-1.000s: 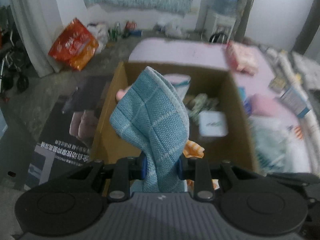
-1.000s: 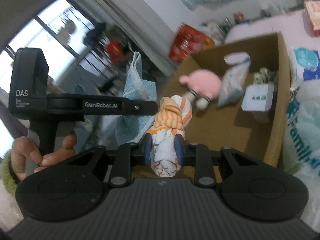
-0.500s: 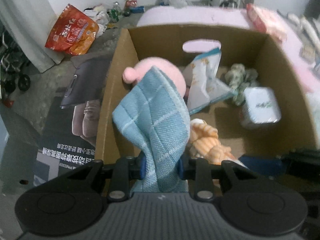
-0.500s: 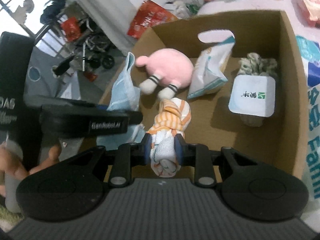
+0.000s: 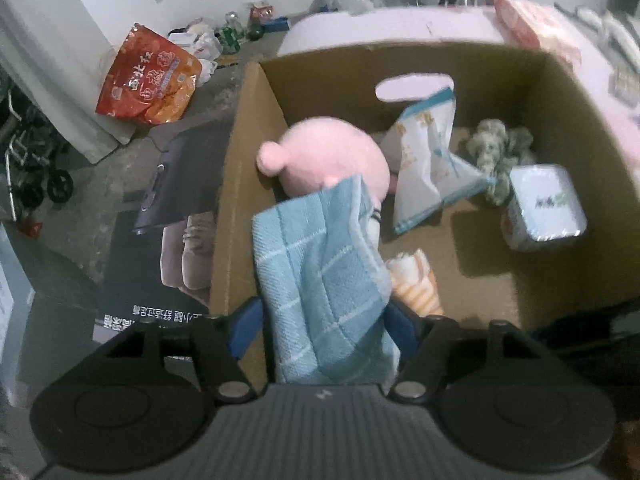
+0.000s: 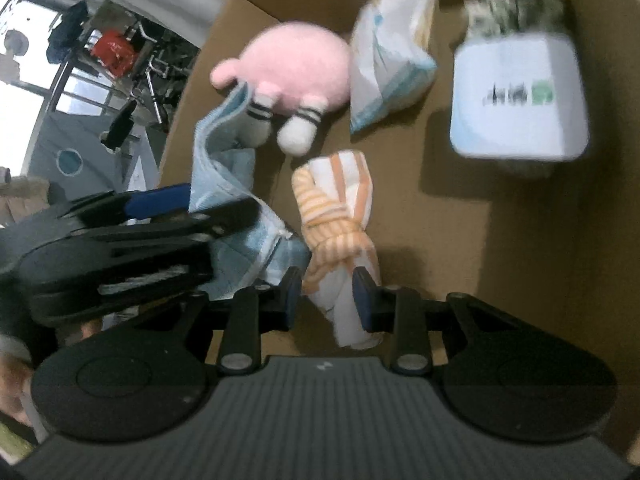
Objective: Organize soft objects
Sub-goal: 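Open the left tool to drop the towel while the right tool releases the cloth into the box, then move both tools back over the bed toward the pink sponge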
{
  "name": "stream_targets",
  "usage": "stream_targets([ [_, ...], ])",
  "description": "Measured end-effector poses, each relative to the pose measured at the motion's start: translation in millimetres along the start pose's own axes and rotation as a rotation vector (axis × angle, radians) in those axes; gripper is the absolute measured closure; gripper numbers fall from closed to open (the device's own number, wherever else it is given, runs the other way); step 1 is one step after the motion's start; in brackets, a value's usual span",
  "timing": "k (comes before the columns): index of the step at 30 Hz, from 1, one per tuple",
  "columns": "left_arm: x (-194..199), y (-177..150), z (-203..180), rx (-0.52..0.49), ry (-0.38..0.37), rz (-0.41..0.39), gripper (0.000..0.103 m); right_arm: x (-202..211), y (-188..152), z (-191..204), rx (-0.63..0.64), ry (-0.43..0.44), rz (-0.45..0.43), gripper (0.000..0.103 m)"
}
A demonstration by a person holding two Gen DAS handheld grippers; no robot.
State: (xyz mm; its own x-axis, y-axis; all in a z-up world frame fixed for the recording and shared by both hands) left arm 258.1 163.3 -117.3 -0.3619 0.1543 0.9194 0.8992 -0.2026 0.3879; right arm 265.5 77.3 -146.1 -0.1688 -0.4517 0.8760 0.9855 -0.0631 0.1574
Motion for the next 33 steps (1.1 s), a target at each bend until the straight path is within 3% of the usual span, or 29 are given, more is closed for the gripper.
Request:
stream_targets([
  [2, 4, 1, 2, 0.009, -0.006, -0.017, 0.036, -10, -1, 0, -0.028, 0.007, 0.024, 0.075],
  [5, 6, 0, 3, 0.012, 0.022, -0.038, 0.046, -21, 0, 2, -0.066, 0.011, 0.034, 0.077],
  [11, 2, 0, 5, 0.015, 0.027, -0.055, 0.046, -30, 8, 6, -0.141, 0.043, 0.024, 0.076],
  [17, 6, 0, 6, 0.054, -0.011, -0.073, 0.036, -10, 5, 8, -0.093, 0.03, -0.041, 0.074],
  [24, 31, 1, -5, 0.051, 0.011, -0.127, 0.019, 29, 4, 3, -0.057, 0.077, -0.121, 0.058],
  [33, 71, -3, -39, 0.05, -0.037, -0.175, 0.017, 93, -15, -12, -0.05, 0.183, -0.211, 0.055],
])
Point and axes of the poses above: each gripper's, at about its wrist camera, not at the fingertips, and x roughly against the way its jaws point, z to its left, y to its top, the point moved 8 cm from there along -x, roughly the way its jaws point, and after that the axes turned 14 degrees about -y, right-handed, at the moved point
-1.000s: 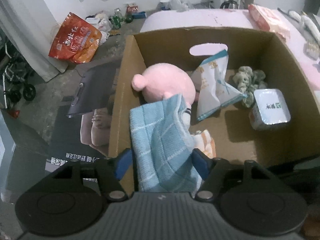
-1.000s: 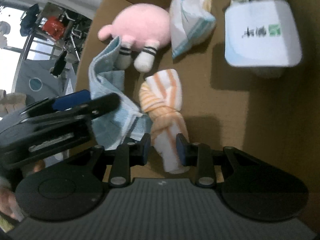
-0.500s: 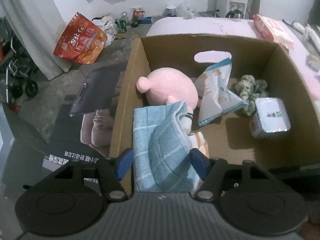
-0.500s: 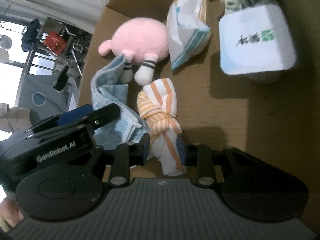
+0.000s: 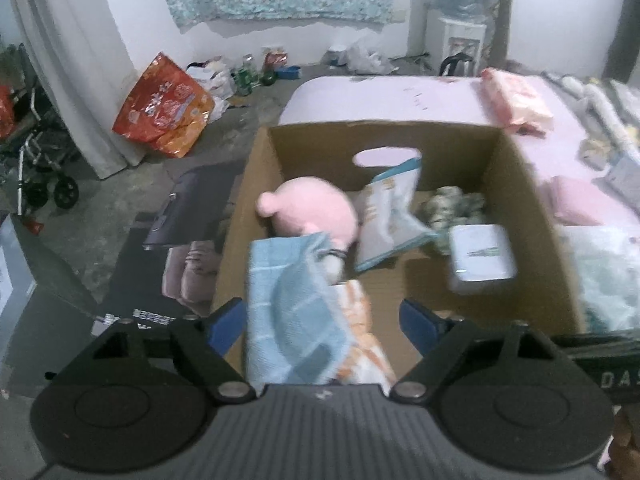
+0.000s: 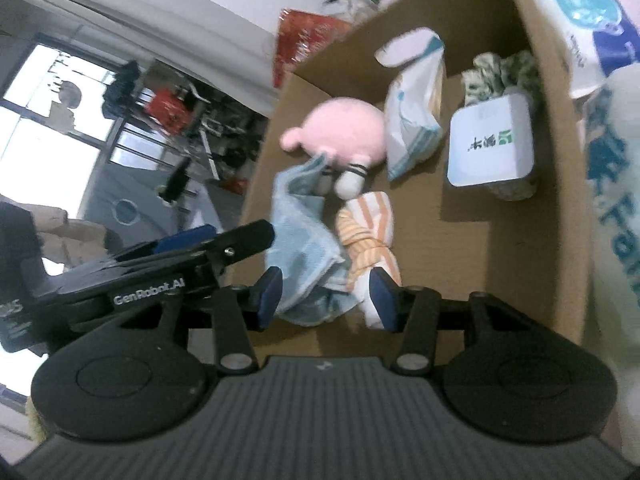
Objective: Organize soft objects
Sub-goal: 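Move both tools back over the bed toward the pink sponge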
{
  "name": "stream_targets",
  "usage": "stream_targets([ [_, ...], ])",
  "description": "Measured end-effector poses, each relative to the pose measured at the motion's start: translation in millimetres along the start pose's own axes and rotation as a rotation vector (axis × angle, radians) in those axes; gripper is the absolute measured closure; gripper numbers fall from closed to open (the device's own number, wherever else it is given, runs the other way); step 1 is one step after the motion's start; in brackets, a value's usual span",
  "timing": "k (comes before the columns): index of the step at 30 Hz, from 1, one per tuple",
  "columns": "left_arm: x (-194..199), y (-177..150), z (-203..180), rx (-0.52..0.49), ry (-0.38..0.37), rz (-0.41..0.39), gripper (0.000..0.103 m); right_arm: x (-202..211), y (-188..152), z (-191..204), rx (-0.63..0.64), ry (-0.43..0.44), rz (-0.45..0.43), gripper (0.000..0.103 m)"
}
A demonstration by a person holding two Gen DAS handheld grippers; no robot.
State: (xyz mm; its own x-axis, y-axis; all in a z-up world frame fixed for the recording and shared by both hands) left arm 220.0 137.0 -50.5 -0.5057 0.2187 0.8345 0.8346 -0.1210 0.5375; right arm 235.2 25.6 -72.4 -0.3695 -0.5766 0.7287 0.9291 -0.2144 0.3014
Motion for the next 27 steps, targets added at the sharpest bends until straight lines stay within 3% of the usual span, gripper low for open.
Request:
stream_targets([
  [10, 23, 17, -108, -0.126, -0.112, -0.04, 0.013, 126, -19, -52, -0.003, 0.117, -0.164, 0.048],
  [16, 8, 34, -195, -0.281, -0.169, -0.037, 0.011, 204, -16, -131, -0.088, 0.077, -0.332, 0.045],
  [20, -19, 42, -240, -0.329, -0.198, -0.003, 0.011, 244, -13, -190, -0.161, 0.005, -0.434, 0.044],
  [27, -78, 64, -289, -0.308, -0.244, 0.104, 0.011, 255, -1, -278, -0.275, -0.088, -0.461, 0.043],
])
Point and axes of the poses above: each gripper's, at about its wrist camera, not at the fingertips, and x roughly against the way its jaws point, z to its left, y to its top, the point moved 8 cm from there along -x, roughly the way its jaws point, and after that the axes turned 14 degrees about -y, right-handed, at the moved point
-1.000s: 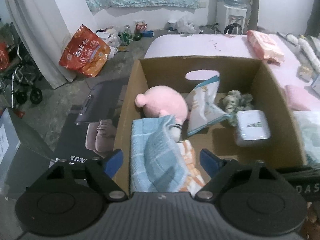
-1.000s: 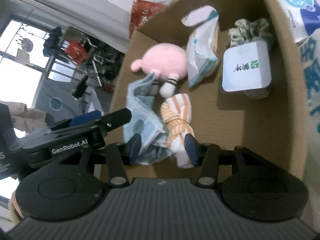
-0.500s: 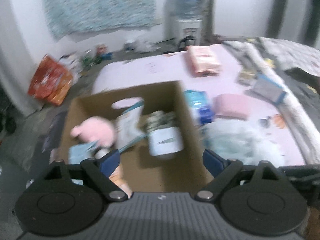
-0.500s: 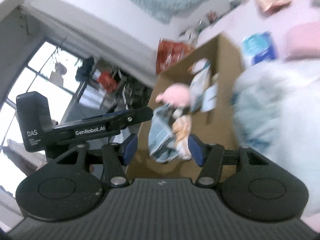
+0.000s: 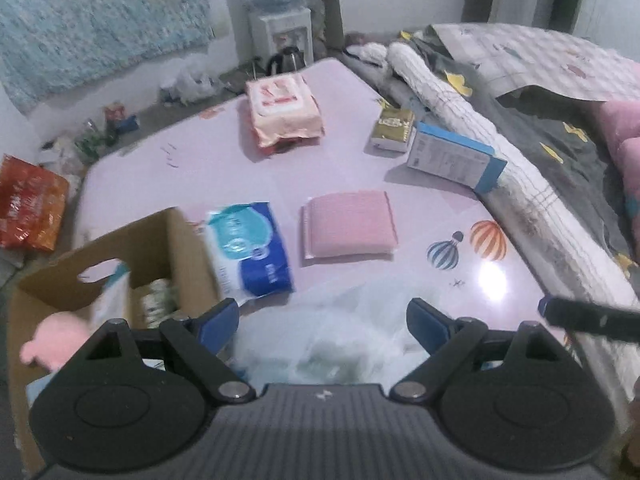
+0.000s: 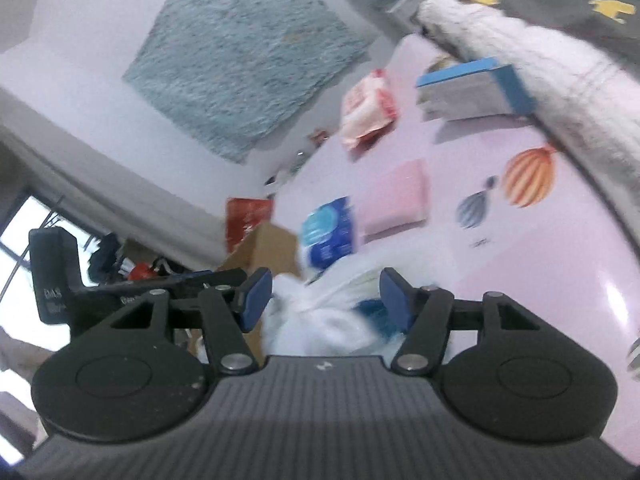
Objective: Organize soft objects
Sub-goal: 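Move both tools back over the bed toward the pink sponge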
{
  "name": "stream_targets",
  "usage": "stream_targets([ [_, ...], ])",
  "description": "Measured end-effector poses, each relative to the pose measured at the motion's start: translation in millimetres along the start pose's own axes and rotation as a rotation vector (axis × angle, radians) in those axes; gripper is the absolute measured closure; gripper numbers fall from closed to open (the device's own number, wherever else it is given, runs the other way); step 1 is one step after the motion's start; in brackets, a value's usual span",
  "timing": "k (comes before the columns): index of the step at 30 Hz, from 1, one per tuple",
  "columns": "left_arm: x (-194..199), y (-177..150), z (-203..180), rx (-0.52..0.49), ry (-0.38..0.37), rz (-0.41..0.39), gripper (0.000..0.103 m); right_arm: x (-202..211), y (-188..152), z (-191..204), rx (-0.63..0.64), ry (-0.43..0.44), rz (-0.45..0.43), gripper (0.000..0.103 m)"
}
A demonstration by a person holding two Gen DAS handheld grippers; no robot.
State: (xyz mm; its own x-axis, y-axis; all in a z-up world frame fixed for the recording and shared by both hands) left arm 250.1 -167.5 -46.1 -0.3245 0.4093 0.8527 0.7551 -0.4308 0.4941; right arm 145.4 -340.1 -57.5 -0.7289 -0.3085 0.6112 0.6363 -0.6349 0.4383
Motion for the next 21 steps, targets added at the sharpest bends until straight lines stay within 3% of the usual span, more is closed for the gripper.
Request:
stream_targets([
  [3, -27, 17, 2, 0.049, -0.014, 0.043, 0.011, -23, 10, -18, 0.001, -0.025, 0.03, 0.043],
  [8, -78, 44, 22, 0.181, -0.024, 0.101, 0.011, -84, 25, -15, 0.006, -0.047, 0.07, 0.045],
  [10, -97, 53, 31, 0.233, -0.031, 0.121, 0.011, -104, 34, -16, 0.006, -0.054, 0.072, 0.049],
  [12, -116, 60, 41, 0.287, -0.041, 0.136, 0.011, -128, 42, -17, 0.008, -0.068, 0.08, 0.064],
  [15, -140, 66, 51, 0.337, -0.044, 0.17, 0.011, -157, 51, -18, 0.002, -0.083, 0.092, 0.076],
  [21, -177, 69, 59, 0.388, -0.058, 0.232, 0.011, -203, 67, -23, 0.035, -0.129, 0.097, 0.079],
])
Point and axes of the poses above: each gripper's, at about its wrist camera, not at the fingertips, and x roughly against the way its jaws point, z to its left, y to its top, the point moved 8 cm from there along -x, roughly the way its jaws point, and after that the axes turned 14 degrees about -y, right-handed, at the moved point
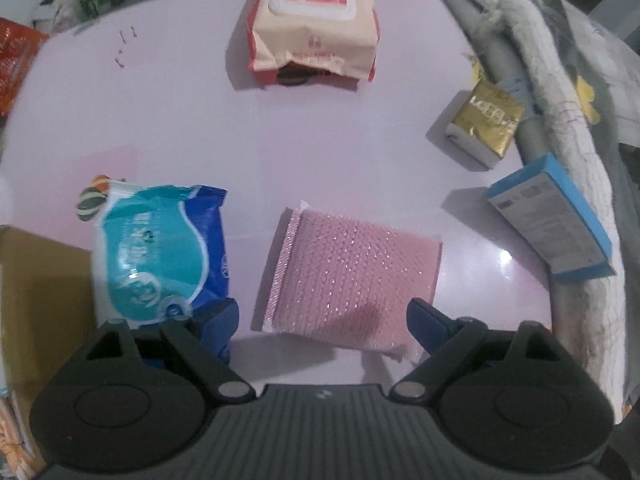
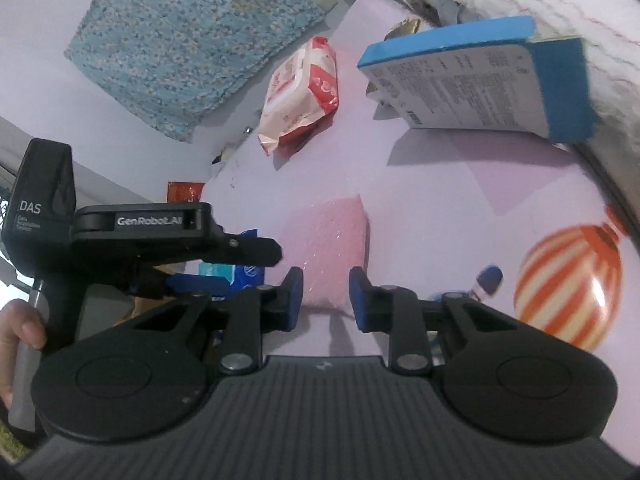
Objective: Organize soft objects
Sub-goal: 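Move both tools back over the bed toward the pink sponge, then lower the left tool over the pink sponge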
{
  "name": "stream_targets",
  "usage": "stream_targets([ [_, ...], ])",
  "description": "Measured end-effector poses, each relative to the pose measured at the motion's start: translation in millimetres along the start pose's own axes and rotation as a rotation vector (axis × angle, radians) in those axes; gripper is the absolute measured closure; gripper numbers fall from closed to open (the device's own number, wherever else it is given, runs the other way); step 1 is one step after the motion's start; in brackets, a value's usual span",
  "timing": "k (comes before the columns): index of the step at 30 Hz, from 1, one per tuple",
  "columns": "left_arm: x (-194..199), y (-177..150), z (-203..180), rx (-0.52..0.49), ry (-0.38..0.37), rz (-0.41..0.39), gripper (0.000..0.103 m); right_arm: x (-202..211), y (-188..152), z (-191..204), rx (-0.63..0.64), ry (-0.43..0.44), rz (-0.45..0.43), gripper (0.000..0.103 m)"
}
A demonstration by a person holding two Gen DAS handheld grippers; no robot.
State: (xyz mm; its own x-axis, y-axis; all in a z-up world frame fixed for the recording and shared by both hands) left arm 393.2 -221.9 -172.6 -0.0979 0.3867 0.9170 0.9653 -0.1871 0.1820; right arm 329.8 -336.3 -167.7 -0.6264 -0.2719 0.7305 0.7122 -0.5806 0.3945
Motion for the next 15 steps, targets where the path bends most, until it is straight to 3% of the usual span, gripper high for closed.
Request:
stream_targets([
  [7, -29, 1, -8, -0.001, -0.039, 0.058, 0.011, -7, -4, -14, 0.033, -0.027, 0.01, 0.081],
  [10, -33, 1, -18, -0.052, -0.027, 0.045, 0.011, 2, -8, -31, 0.027, -0.046, 0.001, 0.081],
  [15, -39, -5, -49, -0.163, -0.084, 0.053, 0.012, 29, -6, -63, 0.022, -0.116, -0.059, 0.08],
])
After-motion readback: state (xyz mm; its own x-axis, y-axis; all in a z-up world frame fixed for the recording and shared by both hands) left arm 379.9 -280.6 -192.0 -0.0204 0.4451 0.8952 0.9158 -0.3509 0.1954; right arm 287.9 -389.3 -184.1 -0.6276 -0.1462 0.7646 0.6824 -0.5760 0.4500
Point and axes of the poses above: each gripper's, at about its wrist camera, not at the fingertips, and x roughly against the way its jaws point, z to its left, y to its top, the point moved 8 cm from there along -x, roughly the way its jaws point, and after that the axes turned 14 degrees about -y, right-handed, at the moved point
